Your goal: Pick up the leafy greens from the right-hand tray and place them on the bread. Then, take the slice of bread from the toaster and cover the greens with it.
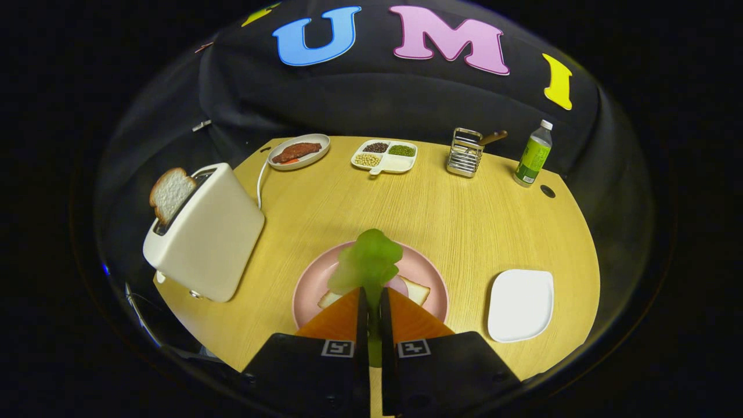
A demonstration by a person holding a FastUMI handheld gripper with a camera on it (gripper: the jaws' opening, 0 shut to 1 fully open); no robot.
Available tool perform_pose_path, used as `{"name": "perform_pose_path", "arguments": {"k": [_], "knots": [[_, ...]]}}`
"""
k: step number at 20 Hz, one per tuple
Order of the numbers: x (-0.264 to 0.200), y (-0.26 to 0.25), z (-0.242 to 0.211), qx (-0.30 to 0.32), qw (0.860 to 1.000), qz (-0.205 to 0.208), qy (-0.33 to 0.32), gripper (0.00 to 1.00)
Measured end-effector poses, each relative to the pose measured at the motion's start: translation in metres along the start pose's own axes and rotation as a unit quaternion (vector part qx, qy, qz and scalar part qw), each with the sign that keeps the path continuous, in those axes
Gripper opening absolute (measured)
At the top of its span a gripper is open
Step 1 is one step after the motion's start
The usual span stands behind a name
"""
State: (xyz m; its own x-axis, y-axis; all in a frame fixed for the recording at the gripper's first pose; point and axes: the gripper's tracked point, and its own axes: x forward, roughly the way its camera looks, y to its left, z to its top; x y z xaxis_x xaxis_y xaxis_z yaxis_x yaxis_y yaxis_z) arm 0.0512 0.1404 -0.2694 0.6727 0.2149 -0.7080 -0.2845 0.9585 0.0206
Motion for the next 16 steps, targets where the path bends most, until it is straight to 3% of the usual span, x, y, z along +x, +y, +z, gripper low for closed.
{"name": "perform_pose_path", "arguments": {"k": [2, 5, 8, 12, 14, 16], "knots": [[0.007, 0.002, -0.001, 0.006, 1.0, -0.002, 0.003, 0.14], [0.016, -0.001, -0.004, 0.007, 1.0, -0.014, 0.009, 0.25], [0.019, -0.004, -0.008, 0.003, 1.0, -0.026, 0.014, 0.26], [0.015, 0.001, -0.007, 0.004, 1.0, -0.021, 0.01, 0.83], [0.008, 0.005, 0.0, 0.011, 1.0, -0.015, -0.001, 0.97], [-0.004, 0.012, 0.017, 0.011, 1.0, -0.009, -0.022, 1.0]]}}
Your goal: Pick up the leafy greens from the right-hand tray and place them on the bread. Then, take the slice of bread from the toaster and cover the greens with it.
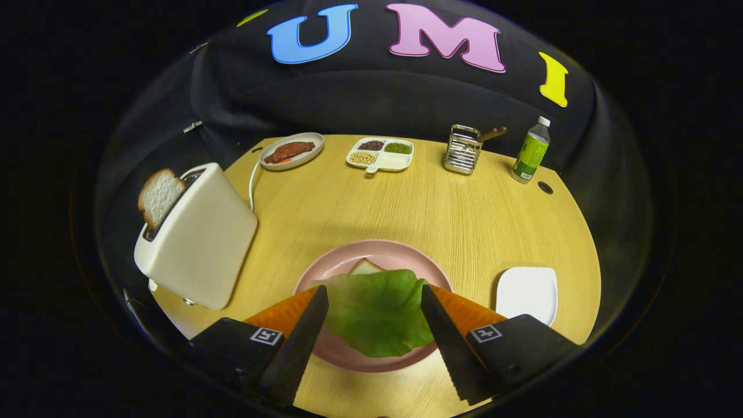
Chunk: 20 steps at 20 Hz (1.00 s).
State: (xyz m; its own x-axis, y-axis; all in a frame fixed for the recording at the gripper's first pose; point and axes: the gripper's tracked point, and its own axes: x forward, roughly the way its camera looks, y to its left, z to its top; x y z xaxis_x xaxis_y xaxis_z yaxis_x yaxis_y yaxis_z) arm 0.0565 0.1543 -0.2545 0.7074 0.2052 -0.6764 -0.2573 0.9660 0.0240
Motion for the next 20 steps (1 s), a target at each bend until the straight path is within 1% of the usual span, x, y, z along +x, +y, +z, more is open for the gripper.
{"name": "perform_pose_path", "arguments": {"k": [3, 6, 9, 12, 15, 18, 20], "knots": [[-0.02, 0.019, 0.03, -0.015, 0.999, 0.02, -0.035, 1.0], [-0.045, 0.046, 0.061, -0.061, 0.995, 0.042, -0.065, 1.0], [-0.07, 0.091, 0.095, -0.092, 0.986, 0.082, -0.109, 1.0], [-0.088, 0.137, 0.115, -0.105, 0.978, 0.126, -0.129, 1.0], [-0.091, 0.171, 0.125, -0.124, 0.971, 0.152, -0.138, 1.0], [-0.096, 0.209, 0.124, -0.134, 0.964, 0.184, -0.135, 1.0], [-0.095, 0.228, 0.124, -0.143, 0.961, 0.197, -0.132, 1.0]]}}
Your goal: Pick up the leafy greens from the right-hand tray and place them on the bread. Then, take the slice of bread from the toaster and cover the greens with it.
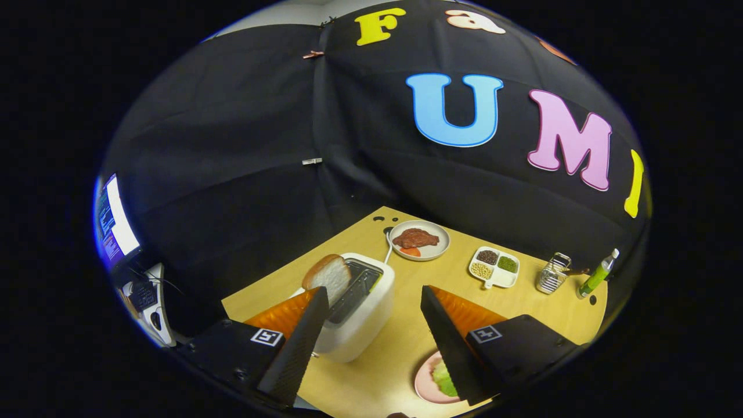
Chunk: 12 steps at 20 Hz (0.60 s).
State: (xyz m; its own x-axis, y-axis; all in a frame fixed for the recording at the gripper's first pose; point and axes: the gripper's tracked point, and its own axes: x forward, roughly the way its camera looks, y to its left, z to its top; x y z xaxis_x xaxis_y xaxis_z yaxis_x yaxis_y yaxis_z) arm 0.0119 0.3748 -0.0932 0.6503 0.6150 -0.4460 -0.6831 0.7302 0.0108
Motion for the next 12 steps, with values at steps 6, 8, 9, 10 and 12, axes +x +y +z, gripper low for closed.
{"name": "perform_pose_path", "arguments": {"k": [6, 8, 9, 10, 12], "knots": [[0.035, 0.048, 0.009, -0.013, 0.999, 0.038, 0.011, 1.0], [0.048, 0.061, 0.01, -0.013, 0.999, 0.045, 0.017, 1.0], [0.056, 0.066, 0.008, -0.012, 0.999, 0.047, 0.021, 1.0], [0.063, 0.07, 0.006, -0.012, 0.999, 0.046, 0.026, 1.0], [0.078, 0.073, 0.001, -0.013, 0.998, 0.04, 0.036, 1.0]]}}
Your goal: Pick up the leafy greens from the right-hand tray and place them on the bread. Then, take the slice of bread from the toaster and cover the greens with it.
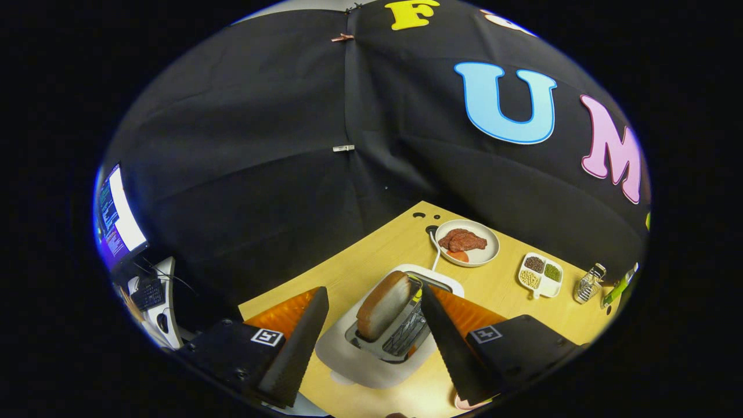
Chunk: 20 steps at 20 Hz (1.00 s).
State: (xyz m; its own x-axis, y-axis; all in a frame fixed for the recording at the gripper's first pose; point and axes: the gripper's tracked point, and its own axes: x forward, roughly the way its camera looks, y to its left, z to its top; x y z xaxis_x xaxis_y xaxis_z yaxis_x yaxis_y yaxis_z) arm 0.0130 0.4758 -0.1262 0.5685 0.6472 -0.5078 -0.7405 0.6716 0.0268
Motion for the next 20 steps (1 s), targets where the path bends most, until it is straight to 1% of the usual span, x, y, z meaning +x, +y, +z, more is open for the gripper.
{"name": "perform_pose_path", "arguments": {"k": [8, 12, 13, 17, 20], "knots": [[0.051, -0.014, -0.026, -0.014, 0.998, -0.044, 0.044, 1.0], [0.06, -0.013, -0.033, -0.012, 0.997, -0.049, 0.056, 0.97], [0.06, -0.014, -0.033, -0.014, 0.997, -0.051, 0.056, 0.91], [0.06, -0.017, -0.037, -0.018, 0.996, -0.056, 0.064, 0.56], [0.056, -0.021, -0.038, -0.011, 0.996, -0.06, 0.07, 0.36]]}}
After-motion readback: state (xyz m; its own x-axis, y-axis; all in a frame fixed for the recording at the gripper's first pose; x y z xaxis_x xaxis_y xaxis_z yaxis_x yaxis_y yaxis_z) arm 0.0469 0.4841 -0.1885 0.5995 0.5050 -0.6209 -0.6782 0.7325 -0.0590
